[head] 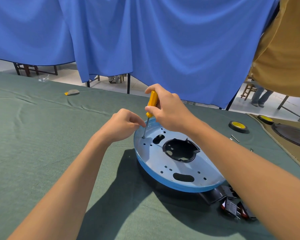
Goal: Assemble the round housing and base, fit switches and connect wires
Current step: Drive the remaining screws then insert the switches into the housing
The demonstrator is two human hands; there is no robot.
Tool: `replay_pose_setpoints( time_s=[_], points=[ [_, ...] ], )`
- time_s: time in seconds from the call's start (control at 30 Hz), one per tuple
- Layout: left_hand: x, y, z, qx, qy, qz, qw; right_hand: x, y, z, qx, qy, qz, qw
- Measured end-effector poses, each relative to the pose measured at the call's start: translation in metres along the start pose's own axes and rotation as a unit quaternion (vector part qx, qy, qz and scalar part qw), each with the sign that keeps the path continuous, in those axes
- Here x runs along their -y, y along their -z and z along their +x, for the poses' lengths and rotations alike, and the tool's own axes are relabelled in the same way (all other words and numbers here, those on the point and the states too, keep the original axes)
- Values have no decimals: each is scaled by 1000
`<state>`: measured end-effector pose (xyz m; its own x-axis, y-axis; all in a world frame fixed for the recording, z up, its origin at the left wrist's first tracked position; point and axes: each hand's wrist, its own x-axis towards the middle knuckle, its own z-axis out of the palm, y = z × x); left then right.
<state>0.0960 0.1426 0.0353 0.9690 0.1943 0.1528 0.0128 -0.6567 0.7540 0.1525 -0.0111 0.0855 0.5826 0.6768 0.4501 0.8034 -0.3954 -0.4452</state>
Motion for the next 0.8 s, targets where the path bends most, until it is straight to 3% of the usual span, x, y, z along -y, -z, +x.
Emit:
replay_pose_setpoints(
  time_s=[0.17, 0.37, 0.6, 0.8],
  points=[
    [1, -1, 0, 21, 0, -3, 1000, 6, 1, 8, -21, -42, -62, 997],
    [3, -7, -1, -71, -31, -36, 996, 20, -9, 16, -28, -82, -148, 985],
    [3, -10, -2, -94, -66, -22, 993, 29, 5, 17, 59, -4, -131, 990],
    [0, -10, -4, -55, -96, -1, 994, 28, 5, 16, 26, -27, -208, 977]
  ],
)
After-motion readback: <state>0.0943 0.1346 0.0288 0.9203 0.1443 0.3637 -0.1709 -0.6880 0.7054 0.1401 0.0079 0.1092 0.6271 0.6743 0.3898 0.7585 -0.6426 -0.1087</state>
